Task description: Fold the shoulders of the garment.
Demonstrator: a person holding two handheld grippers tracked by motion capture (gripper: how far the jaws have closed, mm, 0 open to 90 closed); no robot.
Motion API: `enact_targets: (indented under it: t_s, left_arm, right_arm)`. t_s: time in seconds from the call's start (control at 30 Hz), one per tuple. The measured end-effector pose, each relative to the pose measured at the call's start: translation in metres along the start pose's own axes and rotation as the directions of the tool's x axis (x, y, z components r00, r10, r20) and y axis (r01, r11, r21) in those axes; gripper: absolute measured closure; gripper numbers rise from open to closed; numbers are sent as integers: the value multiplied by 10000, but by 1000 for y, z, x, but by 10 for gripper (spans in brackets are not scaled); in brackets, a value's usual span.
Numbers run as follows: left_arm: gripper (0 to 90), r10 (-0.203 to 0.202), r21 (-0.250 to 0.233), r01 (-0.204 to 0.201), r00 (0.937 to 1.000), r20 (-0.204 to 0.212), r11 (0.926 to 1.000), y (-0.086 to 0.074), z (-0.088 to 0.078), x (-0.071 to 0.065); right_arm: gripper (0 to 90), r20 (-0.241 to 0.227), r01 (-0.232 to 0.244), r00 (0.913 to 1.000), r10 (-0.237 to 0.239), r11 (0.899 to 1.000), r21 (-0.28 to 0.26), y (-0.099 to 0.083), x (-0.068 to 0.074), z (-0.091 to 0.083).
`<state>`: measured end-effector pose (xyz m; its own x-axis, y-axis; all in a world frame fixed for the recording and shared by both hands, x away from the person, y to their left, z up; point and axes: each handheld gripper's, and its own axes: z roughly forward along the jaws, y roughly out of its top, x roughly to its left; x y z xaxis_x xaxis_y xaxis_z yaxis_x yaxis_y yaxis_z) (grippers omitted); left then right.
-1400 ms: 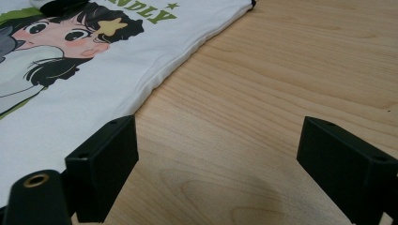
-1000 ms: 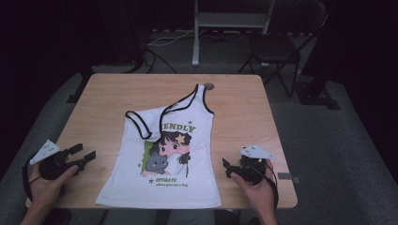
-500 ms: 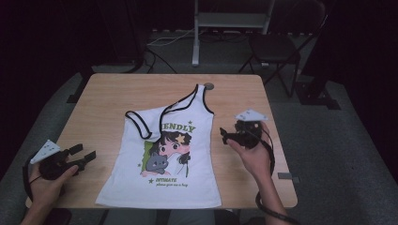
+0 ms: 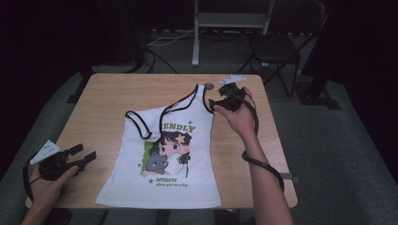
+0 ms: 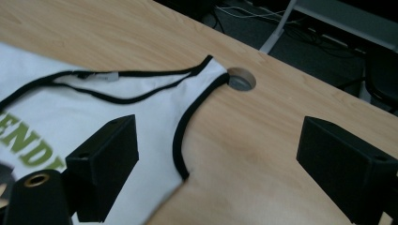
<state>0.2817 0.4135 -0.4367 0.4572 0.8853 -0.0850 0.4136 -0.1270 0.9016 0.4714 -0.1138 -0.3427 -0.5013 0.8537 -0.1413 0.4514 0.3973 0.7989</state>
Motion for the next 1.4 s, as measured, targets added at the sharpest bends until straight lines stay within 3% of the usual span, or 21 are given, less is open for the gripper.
enact_targets:
  t_s: [0.27,0.6,0.67,0.83,1.0,1.07,1.2,1.3,1.4]
  left_arm:
    - [297,37,39,-37,10000,25,10000,0,0,-1]
    - [297,77,61,-76,10000,-44,10000,0,0,-2]
    - [297,99,40,-99,9999,-44,9999,0,0,-2]
    - [297,85,32,-85,9999,-60,10000,0,0,-2]
    - [297,-50,57,50,10000,-42,10000,0,1,-2]
    - [297,-32,72,33,10000,-48,10000,0,1,-2]
    - [297,-2,40,2,10000,-55,10000,0,1,-2]
    - [296,13,35,-13,10000,-54,10000,0,1,-2]
    - [297,95,41,-95,9999,-39,9999,0,1,-3]
  right_arm:
    - [124,-37,-204,9998,204,9997,-117,22,-14,35]
    - [157,82,-246,9997,240,9953,935,40,-28,85]
    - [165,64,-590,9983,587,9929,1031,42,-33,93]
    - [277,186,-694,9976,674,9869,1456,44,-43,114]
    - [400,-25,-901,9958,916,9839,1543,45,-47,131]
    - [440,-4,-774,9969,788,9805,1804,42,-47,139]
    - [500,-134,-661,9974,706,9741,2163,43,-44,154]
    - [527,-317,-761,9959,845,9751,2083,45,-42,162]
    - [541,-306,-549,9974,648,9656,2543,41,-40,171]
